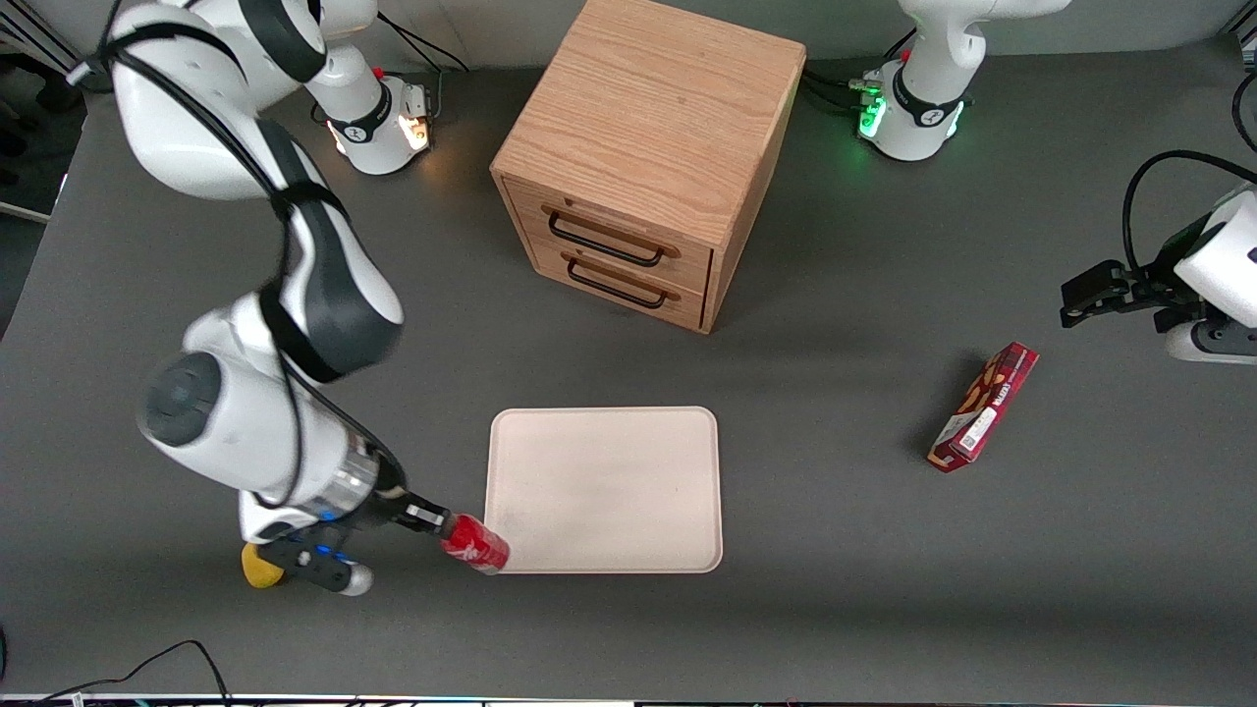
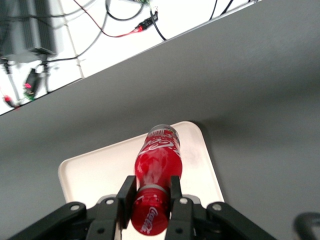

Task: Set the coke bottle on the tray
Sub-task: 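Carry the bottle with the right gripper to the tray's edge and lower it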

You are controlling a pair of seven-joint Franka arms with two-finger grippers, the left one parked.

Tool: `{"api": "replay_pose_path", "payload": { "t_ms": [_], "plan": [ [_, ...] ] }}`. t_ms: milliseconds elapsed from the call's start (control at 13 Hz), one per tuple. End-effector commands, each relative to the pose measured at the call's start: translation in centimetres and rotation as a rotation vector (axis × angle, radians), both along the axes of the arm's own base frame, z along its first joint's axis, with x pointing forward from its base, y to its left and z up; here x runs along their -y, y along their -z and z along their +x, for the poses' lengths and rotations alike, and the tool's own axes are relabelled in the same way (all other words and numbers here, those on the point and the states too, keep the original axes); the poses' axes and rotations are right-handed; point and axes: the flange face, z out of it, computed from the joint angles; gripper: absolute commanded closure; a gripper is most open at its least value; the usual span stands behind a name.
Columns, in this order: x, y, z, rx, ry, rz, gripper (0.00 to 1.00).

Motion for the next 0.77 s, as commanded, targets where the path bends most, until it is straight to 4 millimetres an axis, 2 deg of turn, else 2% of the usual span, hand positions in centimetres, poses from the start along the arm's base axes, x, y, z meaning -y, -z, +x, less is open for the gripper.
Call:
{"api": "replay_pose_path", "payload": {
  "t_ms": [0, 154, 385, 462, 538, 615, 692],
  "plan": [
    [-1.5, 3.9, 0.6, -0.010, 0.027, -0.031, 1.00],
    [-1.9, 5.6, 0.0, -0.044, 0.009, -0.068, 1.00],
    [-1.9, 6.1, -0.3, -0.066, 0.005, -0.079, 1.00],
    [-1.9, 6.1, -0.3, -0.066, 0.004, -0.079, 0.72],
    [-1.7, 6.3, -0.2, -0.056, -0.010, -0.106, 0.09],
    [-1.9, 6.3, -0.3, -0.046, -0.022, -0.131, 0.00],
    [-2.3, 6.1, -0.4, -0.045, -0.032, -0.123, 0.00]
  ]
}}
